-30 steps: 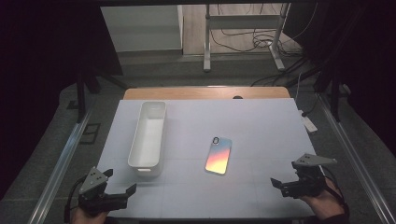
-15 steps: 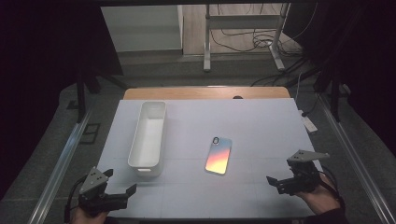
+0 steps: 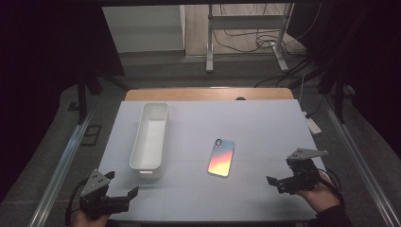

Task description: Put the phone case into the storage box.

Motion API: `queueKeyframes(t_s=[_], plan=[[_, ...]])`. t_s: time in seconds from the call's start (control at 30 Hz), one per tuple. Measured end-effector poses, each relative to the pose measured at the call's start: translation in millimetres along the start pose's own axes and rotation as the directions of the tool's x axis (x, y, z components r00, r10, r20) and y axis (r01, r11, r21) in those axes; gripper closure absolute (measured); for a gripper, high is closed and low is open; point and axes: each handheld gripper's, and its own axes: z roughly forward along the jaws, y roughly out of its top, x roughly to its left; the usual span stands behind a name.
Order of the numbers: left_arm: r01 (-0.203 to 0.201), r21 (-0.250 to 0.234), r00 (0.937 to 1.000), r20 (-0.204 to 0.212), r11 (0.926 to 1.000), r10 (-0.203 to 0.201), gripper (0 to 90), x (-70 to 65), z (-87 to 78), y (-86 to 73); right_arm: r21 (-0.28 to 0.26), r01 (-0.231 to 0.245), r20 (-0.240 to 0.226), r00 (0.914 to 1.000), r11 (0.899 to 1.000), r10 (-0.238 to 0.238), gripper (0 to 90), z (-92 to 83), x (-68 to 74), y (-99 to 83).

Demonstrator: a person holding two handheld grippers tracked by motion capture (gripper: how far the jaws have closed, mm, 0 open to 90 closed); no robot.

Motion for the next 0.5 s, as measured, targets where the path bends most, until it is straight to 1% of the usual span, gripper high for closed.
queueKeyframes(t_s=[0.1, 0.23, 0.5], plan=[[-0.002, 0.001, 1.0, 0.0, 1.0, 0.002, 2.9, -0.1, 0.0, 0.1, 0.0, 0.008, -0.01, 0.9999, 1.0, -0.008, 0.0, 1.6, 0.3, 2.2], [-0.002, 0.0, 1.0, 0.0, 1.0, 0.002, 2.9, -0.1, -0.1, -0.1, 0.005, 0.019, -0.012, 0.9997, 1.0, -0.019, 0.0, 4.1, 0.7, 4.4], [-0.003, -0.001, 1.0, 0.001, 1.0, 0.003, 2.9, -0.1, -0.2, -0.1, 0.018, 0.026, -0.024, 0.9994, 0.999, -0.026, 0.0, 10.4, 3.1, 10.2]])
